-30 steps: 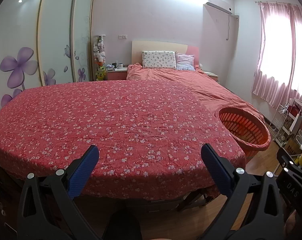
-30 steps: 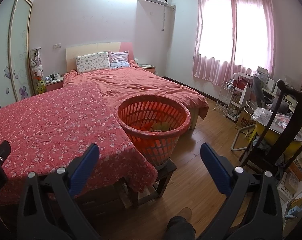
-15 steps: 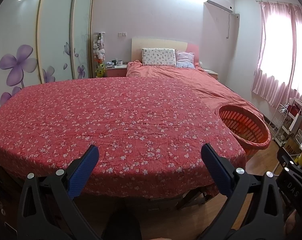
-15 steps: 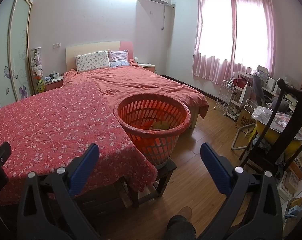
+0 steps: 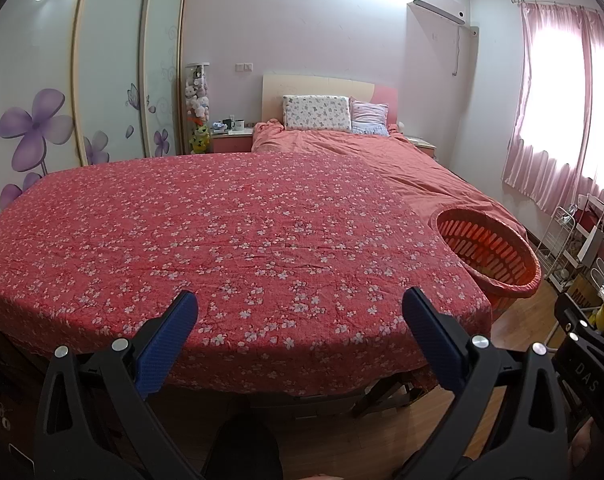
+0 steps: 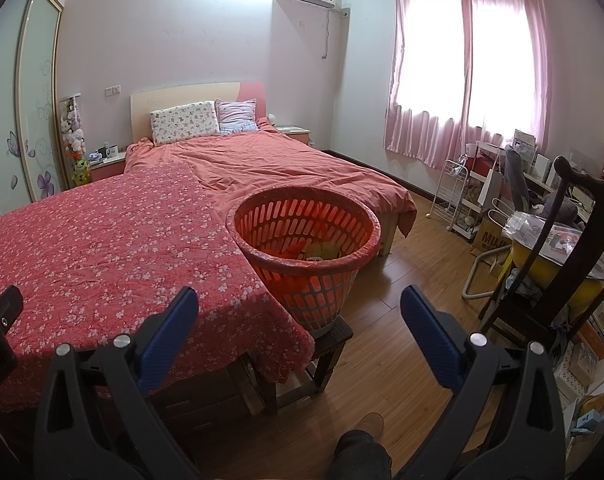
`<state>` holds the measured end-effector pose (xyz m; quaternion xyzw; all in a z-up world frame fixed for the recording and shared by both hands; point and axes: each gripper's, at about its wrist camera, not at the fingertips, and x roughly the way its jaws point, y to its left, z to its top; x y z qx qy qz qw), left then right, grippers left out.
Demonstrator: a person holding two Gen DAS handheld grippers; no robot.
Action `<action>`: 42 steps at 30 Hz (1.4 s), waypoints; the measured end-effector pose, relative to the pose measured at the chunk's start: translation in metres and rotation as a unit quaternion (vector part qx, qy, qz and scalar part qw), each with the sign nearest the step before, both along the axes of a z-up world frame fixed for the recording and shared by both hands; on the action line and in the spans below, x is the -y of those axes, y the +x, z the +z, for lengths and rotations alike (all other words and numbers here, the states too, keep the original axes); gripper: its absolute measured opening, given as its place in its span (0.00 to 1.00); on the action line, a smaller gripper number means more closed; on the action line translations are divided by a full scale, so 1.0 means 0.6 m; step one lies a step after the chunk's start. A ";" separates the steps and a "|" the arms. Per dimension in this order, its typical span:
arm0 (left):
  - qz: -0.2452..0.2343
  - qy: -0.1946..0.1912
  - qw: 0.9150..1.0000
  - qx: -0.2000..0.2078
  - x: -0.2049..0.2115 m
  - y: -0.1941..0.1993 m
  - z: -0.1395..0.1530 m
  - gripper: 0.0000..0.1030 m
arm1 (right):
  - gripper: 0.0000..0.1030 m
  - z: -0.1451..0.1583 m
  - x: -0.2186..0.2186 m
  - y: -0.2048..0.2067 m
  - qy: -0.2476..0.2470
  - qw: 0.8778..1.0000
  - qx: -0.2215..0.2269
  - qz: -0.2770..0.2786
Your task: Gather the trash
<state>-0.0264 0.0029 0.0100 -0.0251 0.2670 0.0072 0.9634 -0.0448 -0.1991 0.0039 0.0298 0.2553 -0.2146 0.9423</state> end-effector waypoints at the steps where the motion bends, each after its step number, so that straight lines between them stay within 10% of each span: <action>1: 0.000 0.000 1.000 -0.001 0.000 0.000 0.000 0.98 | 0.96 0.000 0.000 0.000 0.000 1.000 0.000 0.000; 42: -0.001 0.001 1.000 -0.004 -0.003 0.002 -0.006 0.98 | 0.96 0.002 0.001 0.000 0.000 1.000 0.000 0.000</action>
